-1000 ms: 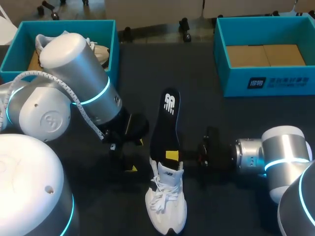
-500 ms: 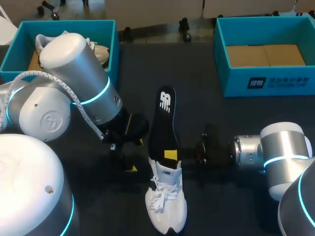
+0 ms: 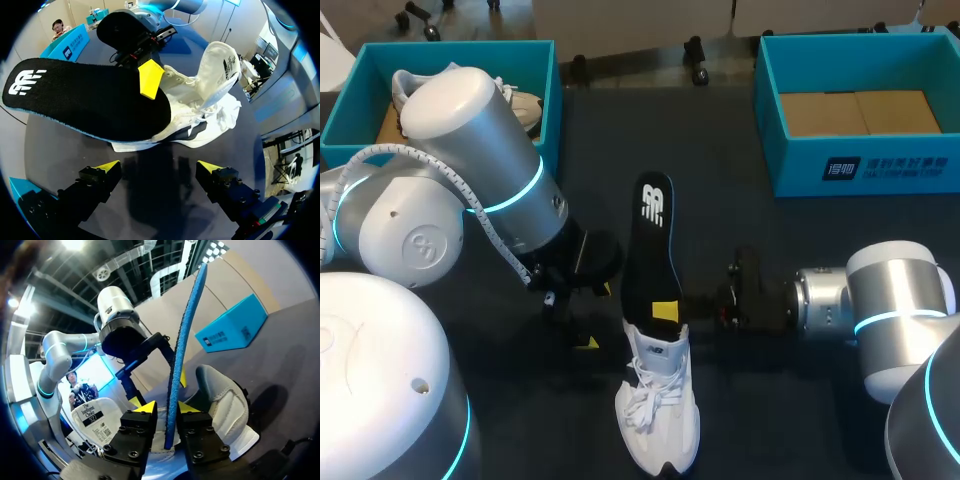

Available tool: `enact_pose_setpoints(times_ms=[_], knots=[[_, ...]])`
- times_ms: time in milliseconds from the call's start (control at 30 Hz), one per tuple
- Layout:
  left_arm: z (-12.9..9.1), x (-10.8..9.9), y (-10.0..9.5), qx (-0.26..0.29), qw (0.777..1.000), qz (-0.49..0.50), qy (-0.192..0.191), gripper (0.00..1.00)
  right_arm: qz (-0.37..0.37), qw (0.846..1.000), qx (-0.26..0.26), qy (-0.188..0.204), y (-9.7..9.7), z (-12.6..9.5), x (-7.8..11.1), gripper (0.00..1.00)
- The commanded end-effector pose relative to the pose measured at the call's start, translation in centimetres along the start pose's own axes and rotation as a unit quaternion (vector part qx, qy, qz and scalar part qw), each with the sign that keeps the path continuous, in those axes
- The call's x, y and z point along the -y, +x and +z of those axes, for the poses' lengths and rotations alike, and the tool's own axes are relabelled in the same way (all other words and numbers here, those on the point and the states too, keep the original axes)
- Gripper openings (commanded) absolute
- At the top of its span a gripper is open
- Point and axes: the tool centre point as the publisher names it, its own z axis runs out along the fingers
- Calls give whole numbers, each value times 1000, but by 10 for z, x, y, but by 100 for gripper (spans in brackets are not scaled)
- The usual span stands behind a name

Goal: Take the shoe out of the shoebox, open the shoe tongue, remove and reinsert the insole, then place the shoe into the shoebox

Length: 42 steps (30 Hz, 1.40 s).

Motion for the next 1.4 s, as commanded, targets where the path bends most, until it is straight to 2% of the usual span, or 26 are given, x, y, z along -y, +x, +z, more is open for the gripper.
enact_pose_setpoints(times_ms=[33,500,933,1200,1367,1400], knots=[[1,0,0,1,1000,0,0,100,-3,1000,4,1,0,-1,-2,27],[1,0,0,1,1000,0,0,100,-26,999,-12,18,-3,4,-15,34],[1,0,0,1,1000,0,0,100,-21,999,-8,40,-6,13,-30,33],[1,0,0,1,1000,0,0,100,-20,999,-9,43,-10,14,-35,28],[1,0,0,1,1000,0,0,100,-19,999,-10,40,-14,13,-36,16],[1,0,0,1,1000,0,0,100,-18,999,-11,39,-14,13,-35,6]])
